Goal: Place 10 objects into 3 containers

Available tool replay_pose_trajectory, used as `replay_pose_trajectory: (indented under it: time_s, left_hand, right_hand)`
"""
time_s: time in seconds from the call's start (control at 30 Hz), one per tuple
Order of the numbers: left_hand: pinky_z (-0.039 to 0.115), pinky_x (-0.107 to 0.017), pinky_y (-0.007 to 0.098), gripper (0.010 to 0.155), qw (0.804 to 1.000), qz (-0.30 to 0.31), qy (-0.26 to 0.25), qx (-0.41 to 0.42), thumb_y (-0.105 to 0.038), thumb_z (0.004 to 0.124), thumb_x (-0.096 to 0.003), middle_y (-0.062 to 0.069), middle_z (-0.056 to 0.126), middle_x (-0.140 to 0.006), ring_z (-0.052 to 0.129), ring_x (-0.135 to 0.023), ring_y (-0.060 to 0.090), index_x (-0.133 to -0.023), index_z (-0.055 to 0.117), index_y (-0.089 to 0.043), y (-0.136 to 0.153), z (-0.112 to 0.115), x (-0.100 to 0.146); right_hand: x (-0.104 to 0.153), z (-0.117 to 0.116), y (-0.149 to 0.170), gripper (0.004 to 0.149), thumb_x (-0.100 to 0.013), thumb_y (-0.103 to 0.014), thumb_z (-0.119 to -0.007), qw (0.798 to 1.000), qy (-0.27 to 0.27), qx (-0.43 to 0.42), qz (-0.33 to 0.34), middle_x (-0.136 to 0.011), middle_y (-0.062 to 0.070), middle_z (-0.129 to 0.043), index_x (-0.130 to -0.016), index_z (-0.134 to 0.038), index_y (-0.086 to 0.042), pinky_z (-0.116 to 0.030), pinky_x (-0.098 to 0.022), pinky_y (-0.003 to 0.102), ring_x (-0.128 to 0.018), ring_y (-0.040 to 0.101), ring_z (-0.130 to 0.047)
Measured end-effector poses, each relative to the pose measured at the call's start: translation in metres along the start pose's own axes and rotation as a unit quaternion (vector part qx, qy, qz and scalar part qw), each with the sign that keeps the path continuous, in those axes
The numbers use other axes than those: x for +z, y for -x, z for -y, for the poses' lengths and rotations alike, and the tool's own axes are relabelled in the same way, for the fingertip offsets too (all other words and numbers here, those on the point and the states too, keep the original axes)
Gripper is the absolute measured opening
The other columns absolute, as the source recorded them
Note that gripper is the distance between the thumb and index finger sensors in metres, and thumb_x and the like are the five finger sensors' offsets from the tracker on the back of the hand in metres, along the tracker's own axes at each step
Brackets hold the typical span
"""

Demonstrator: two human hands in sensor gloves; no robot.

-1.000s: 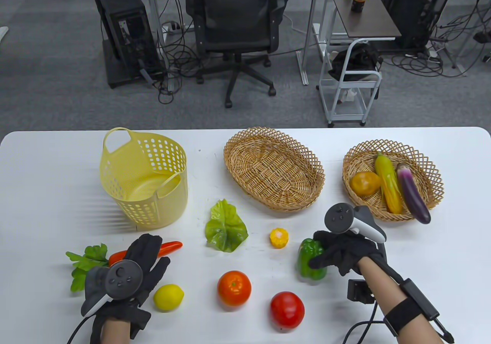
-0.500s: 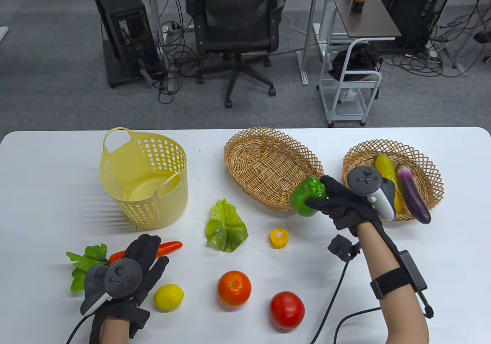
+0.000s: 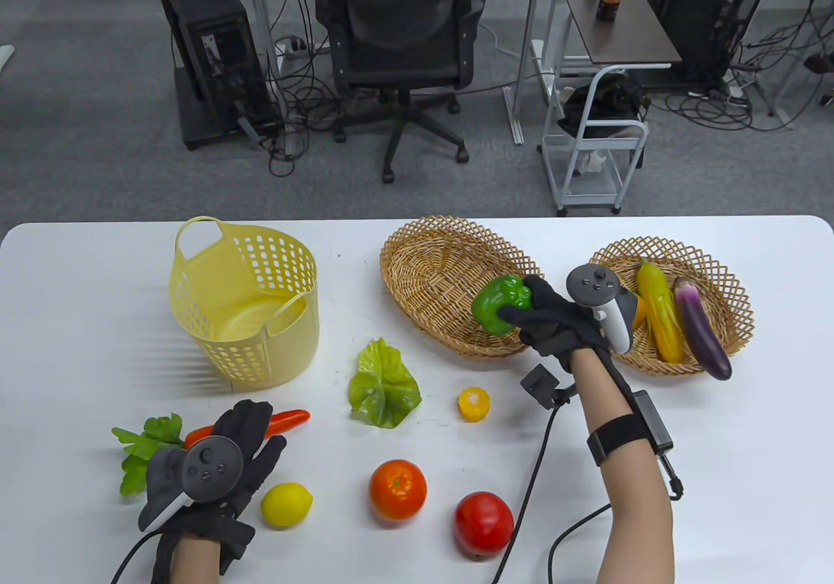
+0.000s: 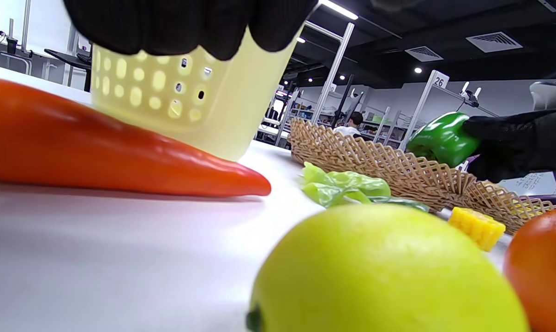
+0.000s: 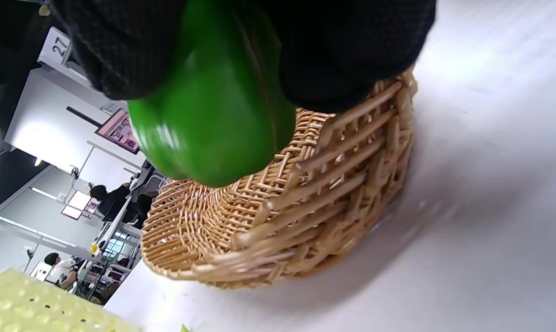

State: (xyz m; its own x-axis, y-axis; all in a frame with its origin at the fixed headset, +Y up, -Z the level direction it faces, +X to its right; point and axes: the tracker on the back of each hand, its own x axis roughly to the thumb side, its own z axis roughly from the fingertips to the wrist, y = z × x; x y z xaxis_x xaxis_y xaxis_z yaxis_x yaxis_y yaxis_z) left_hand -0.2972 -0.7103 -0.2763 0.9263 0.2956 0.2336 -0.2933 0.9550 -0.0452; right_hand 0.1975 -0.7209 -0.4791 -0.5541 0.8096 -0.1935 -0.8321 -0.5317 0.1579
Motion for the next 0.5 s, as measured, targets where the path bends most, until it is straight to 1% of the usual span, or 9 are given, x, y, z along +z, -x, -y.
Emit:
replay_pose_trajectory:
  time_s: [0.2, 0.3, 0.43, 0.5]
  left_hand:
    - [0.064, -0.067, 0.063, 0.066, 1.0, 0.0, 0.0, 0.001, -0.053, 0.052, -0.063, 0.024, 0.056, -0.117, 0.06, -0.103, 0.054, -0.114, 0.054, -0.012, 0.0, 0.0, 0.0]
    - [0.064, -0.067, 0.063, 0.066, 1.0, 0.001, -0.002, 0.003, -0.053, 0.052, -0.063, 0.024, 0.056, -0.117, 0.06, -0.103, 0.055, -0.114, 0.054, -0.011, 0.0, 0.0, 0.0]
    - [0.064, -0.067, 0.063, 0.066, 1.0, 0.003, -0.005, 0.005, -0.053, 0.052, -0.063, 0.025, 0.056, -0.117, 0.06, -0.103, 0.055, -0.114, 0.055, -0.011, 0.0, -0.001, 0.001]
    - [0.064, -0.067, 0.063, 0.066, 1.0, 0.004, -0.008, 0.007, -0.052, 0.052, -0.0631, 0.025, 0.056, -0.117, 0.061, -0.103, 0.055, -0.114, 0.054, -0.011, 0.001, -0.001, 0.001]
  right_hand:
    - [-0.001, 0.001, 0.0, 0.088, -0.049, -0.052, -0.08, 1.0, -0.007, 0.006, -0.017, -0.111, 0.022, -0.052, -0.113, -0.036, -0.011, -0.078, -0.046, 0.038, -0.062, 0.029, -0.088]
    - [0.0, 0.002, -0.004, 0.088, -0.049, -0.053, -0.079, 1.0, -0.002, 0.017, -0.02, -0.11, 0.025, -0.054, -0.112, -0.037, -0.008, -0.078, -0.046, 0.039, -0.063, 0.031, -0.087]
    - [0.002, 0.005, -0.009, 0.088, -0.05, -0.054, -0.078, 0.995, 0.001, 0.074, -0.059, -0.109, 0.026, -0.055, -0.113, -0.037, -0.007, -0.078, -0.047, 0.04, -0.064, 0.034, -0.087]
    - [0.003, 0.006, -0.008, 0.088, -0.05, -0.053, -0.077, 0.995, 0.009, 0.072, -0.061, -0.109, 0.026, -0.055, -0.113, -0.036, -0.006, -0.077, -0.047, 0.041, -0.065, 0.035, -0.086]
